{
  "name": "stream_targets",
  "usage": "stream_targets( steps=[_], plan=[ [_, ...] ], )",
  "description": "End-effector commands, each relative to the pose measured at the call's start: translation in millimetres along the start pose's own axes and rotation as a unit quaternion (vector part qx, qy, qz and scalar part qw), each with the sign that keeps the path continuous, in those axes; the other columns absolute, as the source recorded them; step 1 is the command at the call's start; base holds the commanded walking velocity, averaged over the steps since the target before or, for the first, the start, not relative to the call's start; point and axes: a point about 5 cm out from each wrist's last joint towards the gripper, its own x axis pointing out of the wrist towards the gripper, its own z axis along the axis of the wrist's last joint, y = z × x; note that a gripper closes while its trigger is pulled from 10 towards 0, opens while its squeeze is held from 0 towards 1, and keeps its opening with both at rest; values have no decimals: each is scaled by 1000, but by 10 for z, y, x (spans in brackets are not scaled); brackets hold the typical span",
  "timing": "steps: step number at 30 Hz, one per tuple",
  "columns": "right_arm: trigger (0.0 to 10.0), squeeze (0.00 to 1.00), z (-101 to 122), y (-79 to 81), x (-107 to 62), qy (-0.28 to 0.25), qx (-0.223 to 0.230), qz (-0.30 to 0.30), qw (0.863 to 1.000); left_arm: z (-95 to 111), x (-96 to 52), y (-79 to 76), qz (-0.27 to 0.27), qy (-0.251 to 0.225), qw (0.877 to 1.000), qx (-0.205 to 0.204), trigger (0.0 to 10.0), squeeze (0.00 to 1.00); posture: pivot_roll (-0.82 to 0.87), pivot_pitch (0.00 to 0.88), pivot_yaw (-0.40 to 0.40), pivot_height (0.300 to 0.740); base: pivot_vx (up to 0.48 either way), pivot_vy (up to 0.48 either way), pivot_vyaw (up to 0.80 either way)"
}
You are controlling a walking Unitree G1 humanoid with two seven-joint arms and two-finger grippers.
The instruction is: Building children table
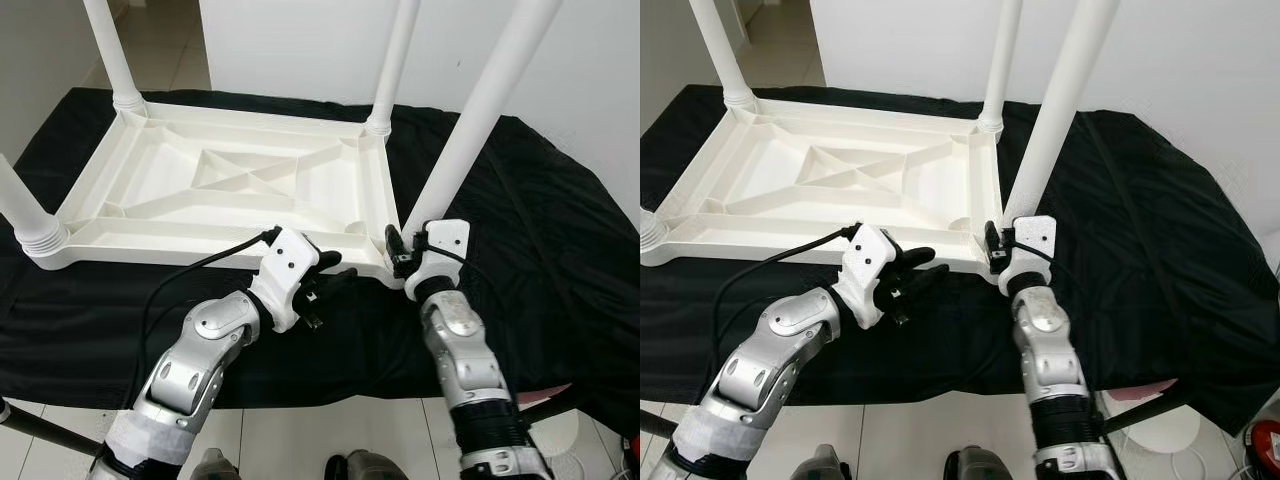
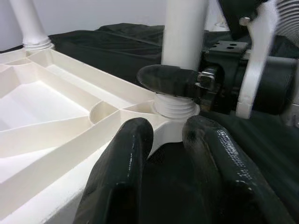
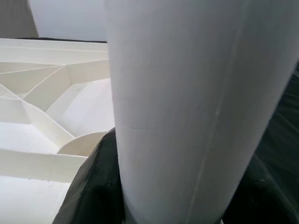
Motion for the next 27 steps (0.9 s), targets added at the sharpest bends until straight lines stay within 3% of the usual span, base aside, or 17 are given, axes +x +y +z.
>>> stream_targets(
  steps=[1,8,9,14,18,19,20,27],
  plan=[
    [10000,0,-140,23,-55,36,-2,-13,999,-36,19,72,38,4,999,-2,10000,0,13,0,-35,740,0,0,0],
    [10000,0,-122,116,-60,36,5,-5,999,-89,58,255,85,13,996,-3,10000,0,2,0,-24,740,0,0,0],
    [10000,1000,-116,111,-62,33,7,0,999,-88,59,274,88,12,996,-3,10000,0,3,0,-23,740,0,0,0],
    [10000,1000,-110,92,-66,29,8,2,1000,-95,65,292,88,10,996,-3,10000,0,4,0,-22,740,0,0,0],
    [10000,1000,-81,31,-61,20,-11,61,998,-75,77,280,73,9,997,3,10000,0,-3,0,-10,740,0,0,0],
    [10000,0,-76,3,-60,21,-19,86,996,-72,72,286,70,10,997,7,10000,0,-1,0,-7,740,0,0,0],
    [10000,0,-64,-64,-62,20,-30,129,991,-63,69,285,61,12,998,14,10000,0,13,0,-11,740,0,0,0],
    [10000,0,-47,-115,-53,22,-44,216,975,-44,50,280,48,14,998,30,10000,0,35,0,-20,740,0,0,0]
  ],
)
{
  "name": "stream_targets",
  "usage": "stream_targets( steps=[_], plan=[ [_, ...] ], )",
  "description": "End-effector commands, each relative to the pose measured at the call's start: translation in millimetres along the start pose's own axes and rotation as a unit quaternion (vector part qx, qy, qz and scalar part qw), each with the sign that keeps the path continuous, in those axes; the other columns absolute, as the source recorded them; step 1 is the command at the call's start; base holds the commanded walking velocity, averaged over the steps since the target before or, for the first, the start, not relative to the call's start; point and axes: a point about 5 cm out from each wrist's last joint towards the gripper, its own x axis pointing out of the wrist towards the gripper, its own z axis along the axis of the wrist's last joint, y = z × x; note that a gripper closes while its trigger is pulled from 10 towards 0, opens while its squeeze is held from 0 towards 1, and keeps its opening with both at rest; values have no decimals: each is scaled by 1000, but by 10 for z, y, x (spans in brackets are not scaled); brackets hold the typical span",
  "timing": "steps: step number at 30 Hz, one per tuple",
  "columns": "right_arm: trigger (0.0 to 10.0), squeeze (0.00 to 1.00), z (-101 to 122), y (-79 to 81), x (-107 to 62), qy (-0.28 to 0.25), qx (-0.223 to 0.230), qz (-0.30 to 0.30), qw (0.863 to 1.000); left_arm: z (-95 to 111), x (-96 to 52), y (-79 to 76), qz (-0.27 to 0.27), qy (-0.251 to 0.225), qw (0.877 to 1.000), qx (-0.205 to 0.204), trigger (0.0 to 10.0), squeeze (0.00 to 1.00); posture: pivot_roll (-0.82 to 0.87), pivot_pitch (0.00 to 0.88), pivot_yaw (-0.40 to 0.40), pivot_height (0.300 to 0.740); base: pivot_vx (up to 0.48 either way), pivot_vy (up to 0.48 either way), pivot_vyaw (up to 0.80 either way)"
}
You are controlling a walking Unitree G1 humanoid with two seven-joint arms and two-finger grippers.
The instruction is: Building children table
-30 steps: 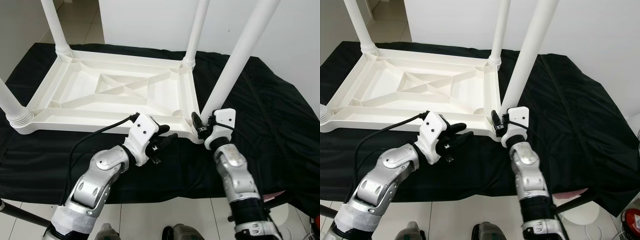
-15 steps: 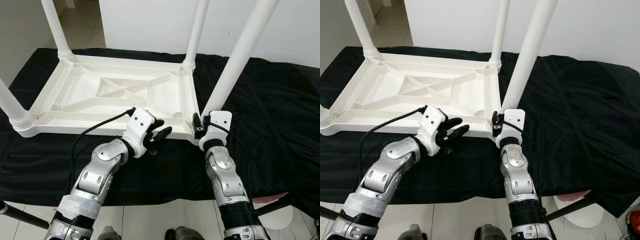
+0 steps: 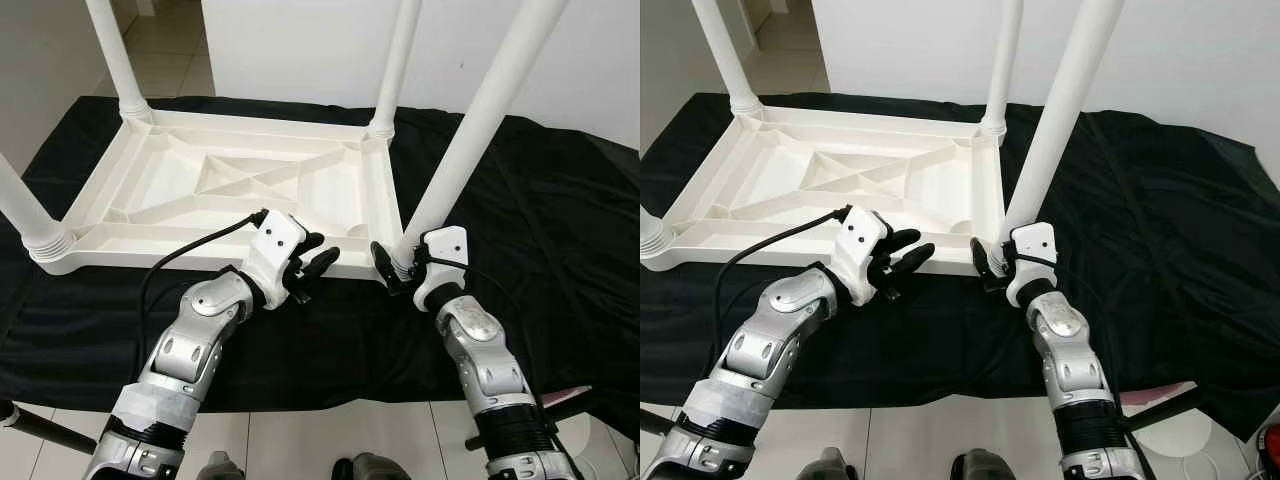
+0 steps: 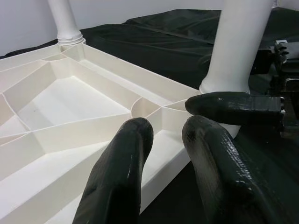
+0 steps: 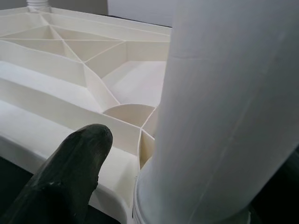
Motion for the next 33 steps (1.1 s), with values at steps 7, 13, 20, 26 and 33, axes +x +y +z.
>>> stream_targets(
  steps=[7,13,20,26,33],
  plan=[
    [10000,0,-9,49,158,5,-44,140,989,17,-31,27,-1,3,1000,16,10000,0,69,0,-24,740,0,0,0],
    [0,0,-146,-38,142,29,-48,160,986,-28,19,48,0,4,1000,10,10000,0,46,0,-3,740,0,0,0],
    [0,0,-199,-125,35,33,-30,120,992,-54,39,83,-1,6,1000,-12,10000,0,7,0,9,740,0,0,0],
    [0,0,-204,-153,-18,27,-12,35,999,-106,38,76,6,21,1000,2,10000,0,-8,24,-9,740,0,0,0],
    [0,0,-141,-35,-66,6,13,-56,998,-127,-18,101,32,16,999,-21,10000,0,-9,36,-26,740,0,0,0]
  ],
)
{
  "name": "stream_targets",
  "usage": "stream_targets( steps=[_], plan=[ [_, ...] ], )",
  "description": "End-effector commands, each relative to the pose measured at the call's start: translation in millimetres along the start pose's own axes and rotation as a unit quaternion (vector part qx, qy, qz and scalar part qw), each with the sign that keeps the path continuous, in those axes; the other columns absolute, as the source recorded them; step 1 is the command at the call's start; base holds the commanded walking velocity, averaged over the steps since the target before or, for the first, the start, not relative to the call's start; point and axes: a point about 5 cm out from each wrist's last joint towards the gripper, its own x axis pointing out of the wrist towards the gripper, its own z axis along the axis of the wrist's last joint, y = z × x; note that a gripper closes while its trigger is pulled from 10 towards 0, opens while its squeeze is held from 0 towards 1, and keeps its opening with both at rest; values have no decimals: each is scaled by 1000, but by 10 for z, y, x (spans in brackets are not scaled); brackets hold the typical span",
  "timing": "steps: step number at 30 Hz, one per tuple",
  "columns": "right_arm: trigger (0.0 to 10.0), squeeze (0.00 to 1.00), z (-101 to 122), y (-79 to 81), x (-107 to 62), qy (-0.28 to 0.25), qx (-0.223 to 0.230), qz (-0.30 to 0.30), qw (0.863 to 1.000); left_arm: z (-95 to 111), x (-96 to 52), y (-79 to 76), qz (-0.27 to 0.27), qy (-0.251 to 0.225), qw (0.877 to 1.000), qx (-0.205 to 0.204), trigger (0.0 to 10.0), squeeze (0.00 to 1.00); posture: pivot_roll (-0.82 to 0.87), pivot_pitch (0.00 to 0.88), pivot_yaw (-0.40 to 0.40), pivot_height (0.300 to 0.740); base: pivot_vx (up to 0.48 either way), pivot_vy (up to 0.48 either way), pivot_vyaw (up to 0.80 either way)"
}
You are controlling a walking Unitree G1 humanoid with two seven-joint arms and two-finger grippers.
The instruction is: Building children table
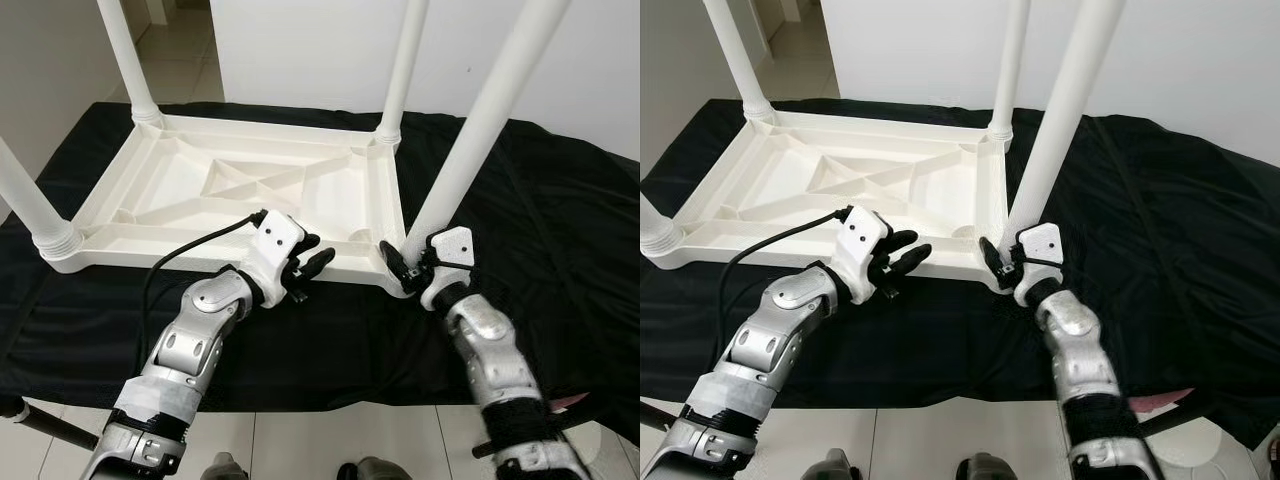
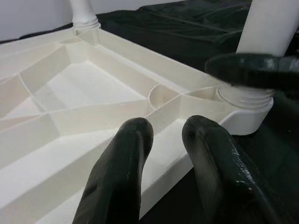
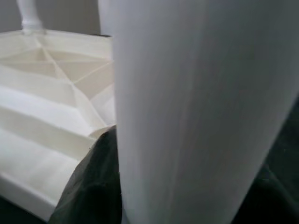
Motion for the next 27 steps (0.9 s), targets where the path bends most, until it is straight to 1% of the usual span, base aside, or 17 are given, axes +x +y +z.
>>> stream_targets(
  steps=[1,3,4,6,7,8,11,12,14,17,18,19,20,21,23,24,27],
  plan=[
    [0,0,-129,29,-56,37,4,-30,999,1,-20,20,20,-3,1000,-10,10000,0,-15,37,-29,740,0,0,0],
    [0,0,-143,96,-48,45,12,-83,995,-13,-24,14,23,-4,1000,-15,10000,0,-14,25,-28,740,0,0,0],
    [0,0,-143,96,-48,45,12,-83,995,-13,-24,14,23,-4,1000,-15,10000,0,-14,25,-28,740,0,0,0],
    [0,0,-135,208,-25,43,24,-116,992,-18,-9,-16,22,-7,1000,-18,10000,0,-3,13,-34,740,0,0,0],
    [0,0,-123,255,-17,43,29,-123,991,-14,-3,-28,21,-9,1000,-19,10000,0,-1,9,-40,740,0,0,0],
    [0,0,-123,255,-17,43,29,-123,991,-14,-3,-28,21,-9,1000,-19,10000,0,-1,9,-40,740,0,0,0],
    [0,0,-88,357,6,46,40,-135,989,-14,10,-40,21,-11,1000,-12,10000,0,7,5,-49,740,0,0,0],
    [0,0,-88,357,6,46,40,-135,989,-14,10,-40,21,-11,1000,-12,10000,0,7,5,-49,740,0,0,0],
    [0,0,-27,387,21,41,34,-143,988,-22,-7,-9,31,-16,999,-25,10000,0,4,10,-57,740,0,0,0],
    [0,0,-9,394,22,38,35,-145,988,-34,-16,-1,35,-17,999,-29,10000,0,9,11,-58,740,0,0,0],
    [10000,0,9,405,26,31,34,-140,989,-47,-15,8,46,-17,998,-36,10000,0,16,8,-54,740,0,0,0],
    [10000,0,29,404,26,23,32,-140,989,-50,-7,11,56,-19,997,-47,10000,0,18,3,-51,740,0,0,0],
    [10000,0,47,402,31,15,42,-137,990,-46,1,12,63,-20,996,-55,10000,0,20,1,-50,740,0,0,0],
    [10000,333,62,379,33,8,47,-136,989,-34,13,20,73,-21,995,-61,10000,0,24,0,-52,740,0,0,0],
    [10000,333,71,363,33,6,51,-138,989,-26,19,25,78,-22,995,-63,10000,0,24,0,-52,740,0,0,0],
    [10000,1000,84,323,38,0,56,-133,990,-5,25,28,81,-27,994,-69,10000,0,33,0,-52,740,0,0,0],
    [10000,1000,126,172,59,-12,42,-109,993,48,43,-22,68,-36,995,-68,10000,0,45,0,-57,740,0,0,0]
  ],
)
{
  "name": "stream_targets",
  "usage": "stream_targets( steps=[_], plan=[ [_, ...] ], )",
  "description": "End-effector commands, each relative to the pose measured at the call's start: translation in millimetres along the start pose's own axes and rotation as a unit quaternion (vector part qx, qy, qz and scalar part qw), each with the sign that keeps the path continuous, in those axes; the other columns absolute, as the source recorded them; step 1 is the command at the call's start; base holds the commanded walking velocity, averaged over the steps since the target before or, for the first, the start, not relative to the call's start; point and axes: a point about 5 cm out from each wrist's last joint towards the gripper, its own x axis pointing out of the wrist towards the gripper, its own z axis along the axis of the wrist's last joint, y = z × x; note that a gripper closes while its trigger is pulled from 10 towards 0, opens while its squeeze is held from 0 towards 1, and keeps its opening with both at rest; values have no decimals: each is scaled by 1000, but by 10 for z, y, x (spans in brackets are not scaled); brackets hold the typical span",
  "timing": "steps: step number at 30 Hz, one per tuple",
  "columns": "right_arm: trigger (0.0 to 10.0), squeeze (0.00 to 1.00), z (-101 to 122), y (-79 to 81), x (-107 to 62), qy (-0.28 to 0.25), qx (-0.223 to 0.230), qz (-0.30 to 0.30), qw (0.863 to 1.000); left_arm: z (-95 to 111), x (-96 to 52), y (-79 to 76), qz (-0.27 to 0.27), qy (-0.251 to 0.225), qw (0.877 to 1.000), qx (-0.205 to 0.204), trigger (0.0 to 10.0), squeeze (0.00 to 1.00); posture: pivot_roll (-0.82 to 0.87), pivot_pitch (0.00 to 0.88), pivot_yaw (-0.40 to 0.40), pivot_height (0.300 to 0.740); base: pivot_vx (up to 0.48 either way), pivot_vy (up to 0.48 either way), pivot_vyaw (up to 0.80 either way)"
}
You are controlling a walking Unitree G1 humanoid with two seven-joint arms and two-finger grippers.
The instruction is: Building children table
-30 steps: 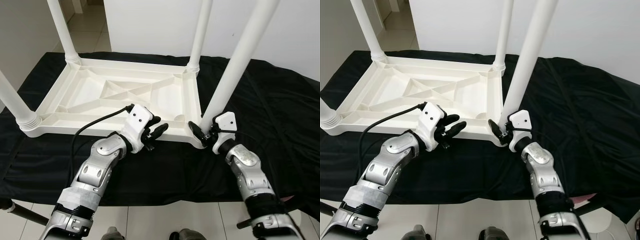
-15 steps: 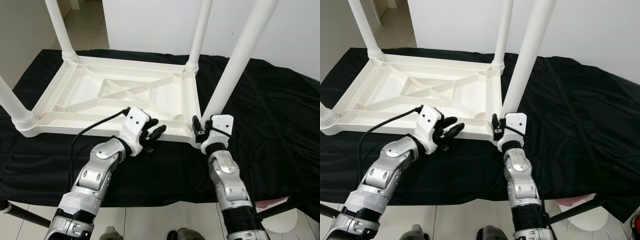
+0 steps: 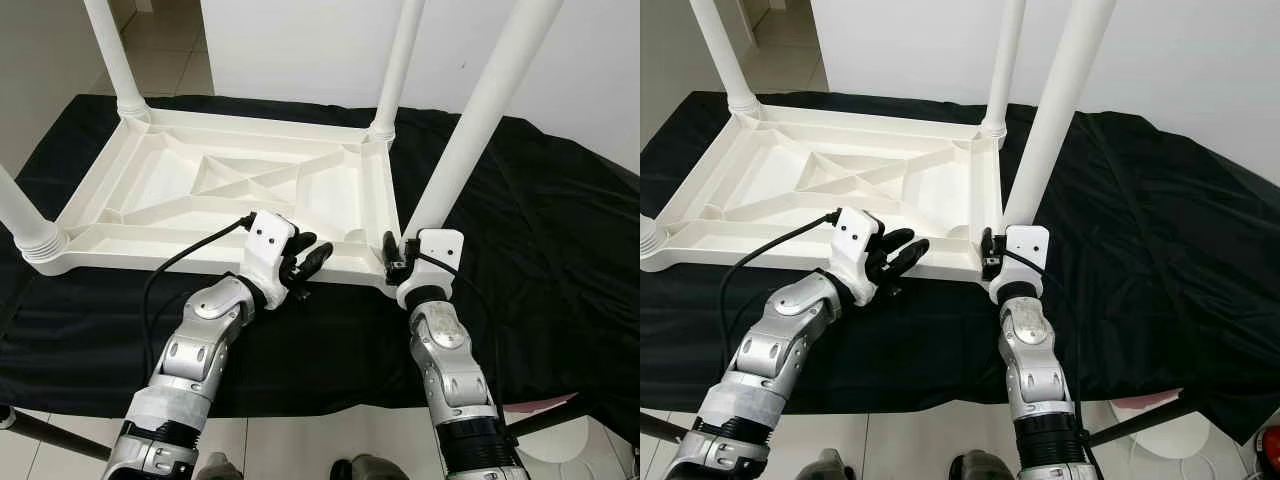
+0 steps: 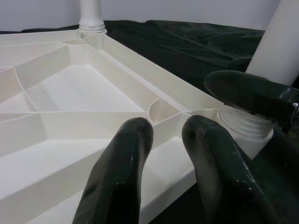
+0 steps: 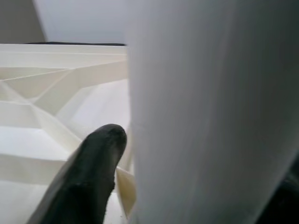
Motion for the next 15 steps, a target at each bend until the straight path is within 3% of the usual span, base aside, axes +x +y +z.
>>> stream_targets(
  steps=[1,4,5,8,10,14,15],
  plan=[
    [10000,1000,38,-102,59,-7,0,25,1000,30,4,17,50,-6,999,0,10000,0,45,0,-59,740,0,0,0],
    [10000,973,39,-139,86,-1,-6,56,998,26,19,-33,36,-6,999,4,10000,0,48,0,-63,740,0,0,0],
    [10000,0,46,-149,107,0,-15,82,997,15,25,-77,18,-2,1000,7,10000,0,46,0,-60,740,0,0,0],
    [10000,0,51,-156,120,1,-23,99,995,7,28,-107,5,1,1000,8,10000,0,46,0,-60,740,0,0,0],
    [10000,0,62,-162,174,4,-25,175,984,16,38,-198,-25,-6,999,32,10000,0,42,0,-53,740,0,0,0],
    [10000,0,53,-157,184,9,-28,213,977,12,47,-222,-39,-2,999,31,10000,0,41,0,-47,740,0,0,0],
    [10000,0,8,-142,169,25,-31,261,964,26,53,-227,-47,-2,998,36,10000,0,34,0,-40,740,0,0,0]
  ],
)
